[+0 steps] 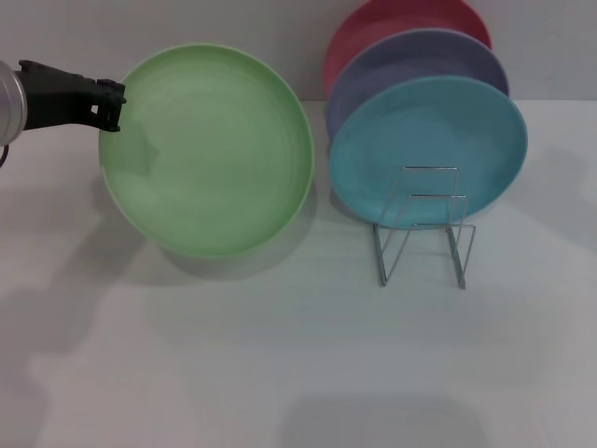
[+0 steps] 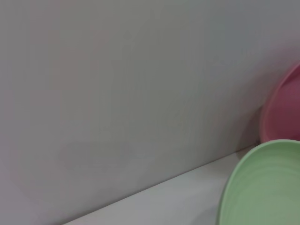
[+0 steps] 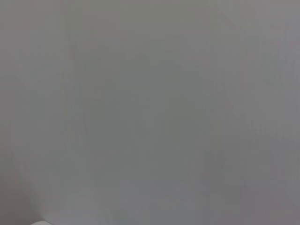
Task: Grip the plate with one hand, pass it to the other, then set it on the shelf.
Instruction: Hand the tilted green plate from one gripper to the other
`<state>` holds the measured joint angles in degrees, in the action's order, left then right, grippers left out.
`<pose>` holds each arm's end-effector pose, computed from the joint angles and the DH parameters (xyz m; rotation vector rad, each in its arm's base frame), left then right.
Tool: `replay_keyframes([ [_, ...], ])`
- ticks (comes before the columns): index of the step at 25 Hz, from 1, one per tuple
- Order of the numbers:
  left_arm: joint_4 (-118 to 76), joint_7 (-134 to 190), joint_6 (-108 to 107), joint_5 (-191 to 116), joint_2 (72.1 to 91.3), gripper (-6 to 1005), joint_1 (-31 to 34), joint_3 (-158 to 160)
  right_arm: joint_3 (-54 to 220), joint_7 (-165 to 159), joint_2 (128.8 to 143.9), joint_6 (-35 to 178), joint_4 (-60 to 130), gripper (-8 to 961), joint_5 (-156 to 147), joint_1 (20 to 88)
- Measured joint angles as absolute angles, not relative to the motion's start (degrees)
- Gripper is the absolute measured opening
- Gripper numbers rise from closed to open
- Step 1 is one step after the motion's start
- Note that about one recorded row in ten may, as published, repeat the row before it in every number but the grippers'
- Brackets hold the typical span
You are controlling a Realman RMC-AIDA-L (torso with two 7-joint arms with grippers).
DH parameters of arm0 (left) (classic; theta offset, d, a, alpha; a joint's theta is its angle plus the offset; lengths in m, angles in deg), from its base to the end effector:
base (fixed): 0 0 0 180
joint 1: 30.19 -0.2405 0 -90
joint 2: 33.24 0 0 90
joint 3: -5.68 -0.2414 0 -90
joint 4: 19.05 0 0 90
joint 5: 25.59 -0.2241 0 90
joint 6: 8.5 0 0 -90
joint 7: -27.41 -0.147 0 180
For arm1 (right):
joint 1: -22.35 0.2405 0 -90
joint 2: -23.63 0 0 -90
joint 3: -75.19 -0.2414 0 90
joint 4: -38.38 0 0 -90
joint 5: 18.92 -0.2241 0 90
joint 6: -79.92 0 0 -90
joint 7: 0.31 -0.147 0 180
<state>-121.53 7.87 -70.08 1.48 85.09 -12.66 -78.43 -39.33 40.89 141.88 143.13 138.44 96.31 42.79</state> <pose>-0.1363 0.3749 0.0794 -2.0999 -0.7349 -0.0868 0.0982 0.3763 0.1371 -2.2163 0.6124 0.6578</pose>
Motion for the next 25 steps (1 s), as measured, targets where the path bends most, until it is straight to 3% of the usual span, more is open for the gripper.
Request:
replay_keyframes([
  [10, -121.6, 7.0, -69.4, 1.6, 85.15, 74, -12.8, -79.0, -33.1, 43.8, 142.36, 143.2, 136.1, 826, 96.4, 43.8],
  [25, -122.6, 6.9, -68.5, 1.8, 84.97, 82, -12.7, -78.6, -27.7, 43.3, 142.49, 141.2, 123.0, 826, 102.1, 52.7],
])
